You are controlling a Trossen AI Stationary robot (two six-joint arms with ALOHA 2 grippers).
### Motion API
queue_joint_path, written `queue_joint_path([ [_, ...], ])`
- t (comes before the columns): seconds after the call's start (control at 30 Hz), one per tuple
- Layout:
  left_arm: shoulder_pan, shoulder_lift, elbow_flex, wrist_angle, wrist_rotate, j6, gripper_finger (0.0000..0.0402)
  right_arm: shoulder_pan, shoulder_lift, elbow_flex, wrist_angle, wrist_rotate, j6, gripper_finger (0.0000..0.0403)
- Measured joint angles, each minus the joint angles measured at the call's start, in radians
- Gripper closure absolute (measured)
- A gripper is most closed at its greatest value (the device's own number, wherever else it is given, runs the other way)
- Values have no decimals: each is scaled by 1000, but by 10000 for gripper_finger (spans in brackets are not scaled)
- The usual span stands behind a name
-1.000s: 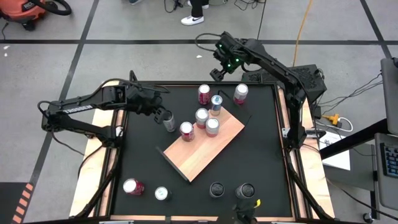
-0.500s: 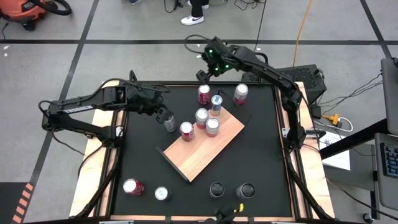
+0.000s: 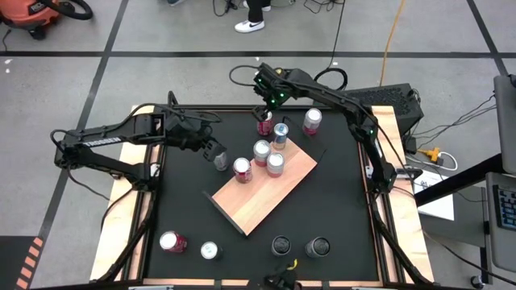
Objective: Place canned beverage on shelf
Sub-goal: Put the top red white soda can on the shelf aligned with the other red white soda can
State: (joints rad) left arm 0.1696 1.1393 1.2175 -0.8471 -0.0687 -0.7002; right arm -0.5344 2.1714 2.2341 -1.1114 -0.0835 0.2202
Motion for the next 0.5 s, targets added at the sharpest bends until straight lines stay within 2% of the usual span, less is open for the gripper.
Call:
queue_joint_path([
  [0.2, -10, 0, 0, -1, -2, -1, 63, 2, 39, 0, 0, -22, -10, 4],
  [0.5, -10, 0, 0, -11, -1, 0, 63, 5, 71, 0, -18, 5, -36, 3],
])
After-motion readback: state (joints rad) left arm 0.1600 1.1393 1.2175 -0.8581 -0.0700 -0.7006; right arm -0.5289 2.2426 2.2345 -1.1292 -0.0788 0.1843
